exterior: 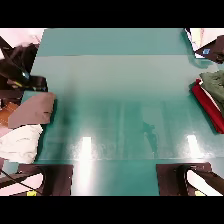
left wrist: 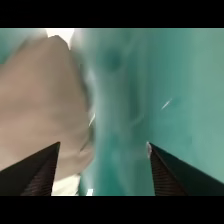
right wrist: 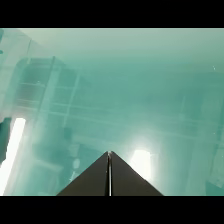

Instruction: Fold the shirts.

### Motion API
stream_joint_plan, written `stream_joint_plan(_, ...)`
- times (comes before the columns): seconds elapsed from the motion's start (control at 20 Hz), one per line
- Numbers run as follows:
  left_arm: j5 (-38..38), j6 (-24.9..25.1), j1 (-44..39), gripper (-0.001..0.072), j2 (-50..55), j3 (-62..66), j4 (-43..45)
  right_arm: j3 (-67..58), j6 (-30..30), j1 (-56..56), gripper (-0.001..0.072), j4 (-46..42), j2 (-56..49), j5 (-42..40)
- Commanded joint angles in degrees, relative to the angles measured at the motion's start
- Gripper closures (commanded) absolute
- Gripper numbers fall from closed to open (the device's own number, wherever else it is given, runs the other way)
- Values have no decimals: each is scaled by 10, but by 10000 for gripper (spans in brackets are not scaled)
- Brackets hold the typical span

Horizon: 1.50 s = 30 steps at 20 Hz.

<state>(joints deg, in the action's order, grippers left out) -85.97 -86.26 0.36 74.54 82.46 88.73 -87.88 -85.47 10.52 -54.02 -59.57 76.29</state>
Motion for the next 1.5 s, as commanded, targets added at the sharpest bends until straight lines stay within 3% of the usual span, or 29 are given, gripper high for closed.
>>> stream_joint_plan(0.0, 58, -44, 0, 65, -7, -109, 90, 0, 0, -1, 690, 0, -1, 0)
stream_joint_plan(0.25, 140, -96, 0, 64, -6, -215, 147, 0, 0, -1, 691, 0, -1, 4)
stream_joint_plan(0.45, 155, -97, 0, 66, -6, -227, 149, 0, 0, -1, 691, 0, -1, 4)
stream_joint_plan(0.5, 156, -97, 0, 156, -6, -227, 149, 0, 0, -1, 690, 0, -1, 4)
stream_joint_plan(0.55, 156, -90, 0, 502, -6, -227, 148, 0, 0, -1, 691, 0, -1, 4)
stream_joint_plan(0.6, 155, -74, 0, 670, -6, -227, 148, 0, 0, -1, 690, 0, -1, 4)
stream_joint_plan(0.75, 139, -56, 0, 682, -11, -207, 143, 0, 0, -1, 691, 0, -1, 3)
stream_joint_plan(0.9, 164, -11, 0, 682, -64, -127, 66, 0, 0, -1, 691, 4, -1, -15)
stream_joint_plan(1.05, 176, 79, 0, 681, -141, -9, -78, 0, 0, -1, 690, 7, 0, -52)
stream_joint_plan(1.2, 141, 176, 0, 682, -187, 95, -272, 0, 0, -1, 691, 19, 0, -68)
stream_joint_plan(1.35, 110, 194, -8, 682, -194, 158, -437, 0, 0, -1, 690, 20, 0, -79)
stream_joint_plan(1.45, 106, 207, -51, 682, -190, 163, -435, 0, 0, -1, 691, 20, 0, -78)
